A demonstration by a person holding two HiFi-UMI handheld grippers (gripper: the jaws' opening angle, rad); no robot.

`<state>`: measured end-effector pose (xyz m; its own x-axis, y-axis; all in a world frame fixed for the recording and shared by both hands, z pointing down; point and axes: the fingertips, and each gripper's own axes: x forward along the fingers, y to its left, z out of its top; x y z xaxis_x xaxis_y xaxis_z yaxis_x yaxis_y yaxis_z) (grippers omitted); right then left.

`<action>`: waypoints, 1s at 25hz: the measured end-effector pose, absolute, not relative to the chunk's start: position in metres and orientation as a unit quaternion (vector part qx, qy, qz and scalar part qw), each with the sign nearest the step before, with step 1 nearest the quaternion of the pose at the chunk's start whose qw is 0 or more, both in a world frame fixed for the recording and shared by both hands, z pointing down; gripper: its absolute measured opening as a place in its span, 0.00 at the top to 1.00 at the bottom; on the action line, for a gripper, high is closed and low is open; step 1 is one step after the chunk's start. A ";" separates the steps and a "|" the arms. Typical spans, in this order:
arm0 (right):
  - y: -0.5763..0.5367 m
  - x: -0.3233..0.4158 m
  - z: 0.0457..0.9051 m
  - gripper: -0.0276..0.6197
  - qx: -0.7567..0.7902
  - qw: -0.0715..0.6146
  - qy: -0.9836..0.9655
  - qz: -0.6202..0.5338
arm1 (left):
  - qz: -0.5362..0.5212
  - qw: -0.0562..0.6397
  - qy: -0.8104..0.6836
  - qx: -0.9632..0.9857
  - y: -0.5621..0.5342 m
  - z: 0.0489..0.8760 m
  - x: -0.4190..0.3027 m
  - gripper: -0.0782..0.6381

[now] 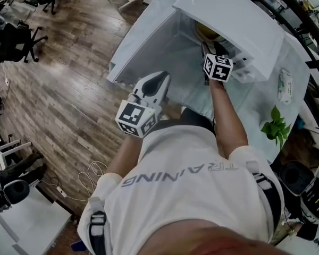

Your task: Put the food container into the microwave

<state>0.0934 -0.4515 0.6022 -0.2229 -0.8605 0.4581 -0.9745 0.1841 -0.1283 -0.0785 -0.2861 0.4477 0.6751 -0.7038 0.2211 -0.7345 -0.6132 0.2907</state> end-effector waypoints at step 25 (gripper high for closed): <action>-0.269 0.057 0.436 0.91 0.555 0.070 -0.827 0.063 | 0.007 0.136 -0.381 0.914 -0.221 0.415 -0.097 0.82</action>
